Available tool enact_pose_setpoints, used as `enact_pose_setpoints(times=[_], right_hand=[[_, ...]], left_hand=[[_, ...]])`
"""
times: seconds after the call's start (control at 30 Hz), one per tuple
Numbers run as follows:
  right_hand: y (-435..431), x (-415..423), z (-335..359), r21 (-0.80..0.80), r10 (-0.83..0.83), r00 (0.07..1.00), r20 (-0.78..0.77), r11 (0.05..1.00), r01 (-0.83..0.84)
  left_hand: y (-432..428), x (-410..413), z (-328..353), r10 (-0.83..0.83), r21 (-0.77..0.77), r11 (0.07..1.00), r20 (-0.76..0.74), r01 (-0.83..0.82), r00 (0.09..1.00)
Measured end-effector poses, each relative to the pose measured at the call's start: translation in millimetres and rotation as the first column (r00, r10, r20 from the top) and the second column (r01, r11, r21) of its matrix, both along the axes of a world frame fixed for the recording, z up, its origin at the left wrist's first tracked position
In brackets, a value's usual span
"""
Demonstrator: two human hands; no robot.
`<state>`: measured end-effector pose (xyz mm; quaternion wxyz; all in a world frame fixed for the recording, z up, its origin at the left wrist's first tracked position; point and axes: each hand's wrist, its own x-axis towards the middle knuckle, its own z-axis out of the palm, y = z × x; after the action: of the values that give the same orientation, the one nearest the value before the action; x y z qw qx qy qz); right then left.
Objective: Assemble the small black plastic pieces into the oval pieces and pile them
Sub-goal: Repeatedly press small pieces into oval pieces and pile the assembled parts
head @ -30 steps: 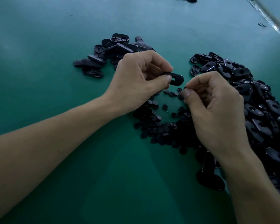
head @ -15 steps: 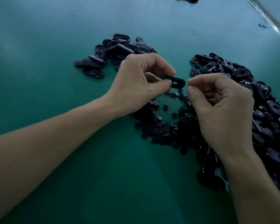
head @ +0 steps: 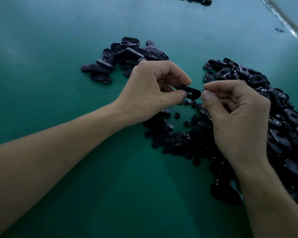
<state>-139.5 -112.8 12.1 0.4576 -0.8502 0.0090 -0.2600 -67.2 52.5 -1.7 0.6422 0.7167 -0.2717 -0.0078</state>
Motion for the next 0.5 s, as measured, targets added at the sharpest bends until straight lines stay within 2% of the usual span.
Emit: enact_pose_setpoints(times=[0.5], right_hand=[[3.3, -3.1, 0.0, -0.026, 0.036, 0.999, -0.039, 0.999, -0.037]], left_hand=[[0.0, 0.2, -2.0, 0.015, 0.001, 1.0, -0.015, -0.015, 1.0]])
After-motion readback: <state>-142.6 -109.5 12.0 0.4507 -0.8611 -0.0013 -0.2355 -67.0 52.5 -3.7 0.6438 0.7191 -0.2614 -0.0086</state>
